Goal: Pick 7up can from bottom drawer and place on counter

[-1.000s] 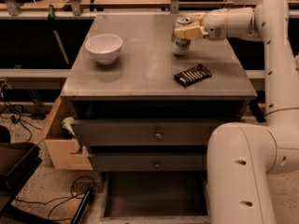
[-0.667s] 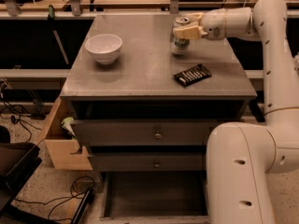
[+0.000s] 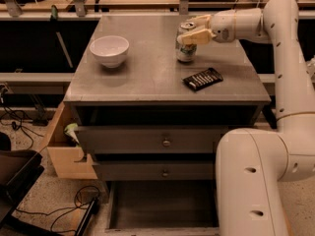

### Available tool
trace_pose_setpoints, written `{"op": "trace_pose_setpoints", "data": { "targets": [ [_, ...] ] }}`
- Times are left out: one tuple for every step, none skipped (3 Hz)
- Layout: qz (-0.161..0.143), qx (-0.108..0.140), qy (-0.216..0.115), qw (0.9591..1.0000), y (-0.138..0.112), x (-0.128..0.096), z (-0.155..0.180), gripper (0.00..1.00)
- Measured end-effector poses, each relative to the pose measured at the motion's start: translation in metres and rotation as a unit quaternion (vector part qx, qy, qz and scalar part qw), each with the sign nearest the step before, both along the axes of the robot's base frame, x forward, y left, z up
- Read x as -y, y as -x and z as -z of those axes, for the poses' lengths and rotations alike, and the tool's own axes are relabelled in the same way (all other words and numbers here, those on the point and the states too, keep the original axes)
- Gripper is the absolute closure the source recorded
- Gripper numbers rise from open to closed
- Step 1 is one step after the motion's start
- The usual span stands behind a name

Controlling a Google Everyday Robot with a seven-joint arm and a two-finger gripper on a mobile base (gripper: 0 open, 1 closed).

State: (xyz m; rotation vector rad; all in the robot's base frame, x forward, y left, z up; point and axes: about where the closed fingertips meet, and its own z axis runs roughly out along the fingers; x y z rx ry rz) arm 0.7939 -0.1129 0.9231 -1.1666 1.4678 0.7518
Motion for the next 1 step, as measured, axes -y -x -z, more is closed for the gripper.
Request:
{"op": "trace_pose_setpoints", "data": {
  "targets": [
    [-0.002,-0.001,0.000,1.0000,-0.0011,-0.0036,0.0016,0.00]
  ]
}}
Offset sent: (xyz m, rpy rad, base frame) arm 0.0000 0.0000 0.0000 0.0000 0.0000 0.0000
